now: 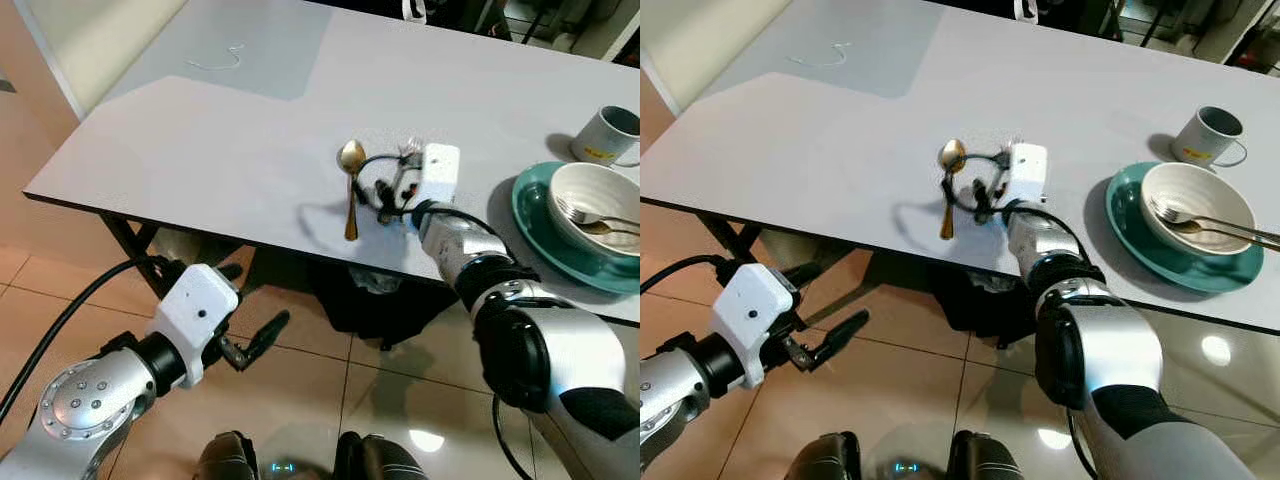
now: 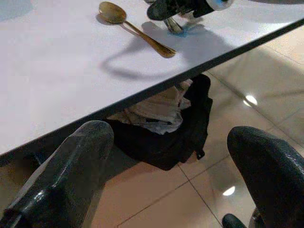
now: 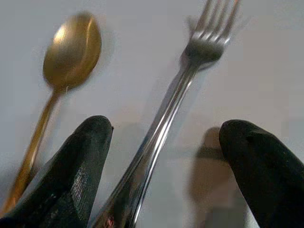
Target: Setting the table
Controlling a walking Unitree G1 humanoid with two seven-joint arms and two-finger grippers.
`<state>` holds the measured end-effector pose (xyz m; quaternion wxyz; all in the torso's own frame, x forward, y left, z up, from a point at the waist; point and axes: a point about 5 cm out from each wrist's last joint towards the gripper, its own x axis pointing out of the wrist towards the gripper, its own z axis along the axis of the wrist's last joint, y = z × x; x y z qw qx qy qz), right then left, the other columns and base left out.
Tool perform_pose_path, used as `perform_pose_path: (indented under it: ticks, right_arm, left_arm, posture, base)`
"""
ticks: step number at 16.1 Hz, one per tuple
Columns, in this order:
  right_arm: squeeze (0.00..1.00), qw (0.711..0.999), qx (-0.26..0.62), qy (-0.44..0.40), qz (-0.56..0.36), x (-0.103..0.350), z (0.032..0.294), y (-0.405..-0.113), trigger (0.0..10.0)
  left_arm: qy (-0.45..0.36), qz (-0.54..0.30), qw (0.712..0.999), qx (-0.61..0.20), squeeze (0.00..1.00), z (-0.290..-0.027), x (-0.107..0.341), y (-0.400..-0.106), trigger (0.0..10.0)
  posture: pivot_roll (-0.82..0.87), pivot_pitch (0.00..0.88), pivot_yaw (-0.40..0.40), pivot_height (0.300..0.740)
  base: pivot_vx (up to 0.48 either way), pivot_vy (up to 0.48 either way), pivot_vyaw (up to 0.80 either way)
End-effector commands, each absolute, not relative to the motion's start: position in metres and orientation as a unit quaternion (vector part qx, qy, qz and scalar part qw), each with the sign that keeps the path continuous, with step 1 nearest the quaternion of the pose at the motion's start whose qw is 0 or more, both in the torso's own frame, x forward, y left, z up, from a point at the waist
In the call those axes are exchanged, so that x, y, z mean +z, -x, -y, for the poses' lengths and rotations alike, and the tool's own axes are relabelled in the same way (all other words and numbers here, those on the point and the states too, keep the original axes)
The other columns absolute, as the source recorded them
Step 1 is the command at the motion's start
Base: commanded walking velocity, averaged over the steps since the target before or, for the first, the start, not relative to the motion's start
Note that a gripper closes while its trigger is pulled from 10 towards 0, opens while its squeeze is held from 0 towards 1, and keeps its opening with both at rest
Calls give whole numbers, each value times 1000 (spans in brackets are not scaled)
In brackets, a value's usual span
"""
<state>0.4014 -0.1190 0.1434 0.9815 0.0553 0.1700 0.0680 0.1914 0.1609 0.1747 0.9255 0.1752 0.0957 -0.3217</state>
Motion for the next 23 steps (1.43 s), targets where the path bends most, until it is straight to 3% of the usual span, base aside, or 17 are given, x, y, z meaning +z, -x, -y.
perform_pose_path:
  ticks: [1,3,6,7,9,23]
  right_arm:
    - [0,979,73,-38,-187,138,120,-400,10000]
    - [0,974,80,24,-209,135,117,-398,10000]
    - [0,968,95,0,-233,136,111,-398,10000]
    - [0,966,95,-8,-242,136,111,-397,4314]
    - [0,958,93,-36,-268,133,110,-395,0]
    - [0,953,106,-45,-282,133,113,-394,0]
  left_arm:
    - [-178,-97,918,-341,0,-157,175,-186,10000]
    - [-182,-100,918,-338,0,-159,175,-186,10000]
    - [-191,-104,918,-332,0,-165,175,-189,10000]
    - [-193,-104,918,-332,0,-166,175,-189,10000]
    - [-197,-105,917,-330,0,-168,175,-190,10000]
    - [-199,-100,920,-323,0,-167,174,-196,10000]
  posture:
    - [188,195,-101,740]
    - [190,187,-104,740]
    - [190,185,-105,740]
    - [190,182,-106,740]
    - [184,179,-108,740]
    - [173,165,-118,740]
  base:
    - [0,0,0]
    - [0,0,0]
    - [0,0,0]
    - [0,0,0]
    - [0,0,0]
    - [0,0,0]
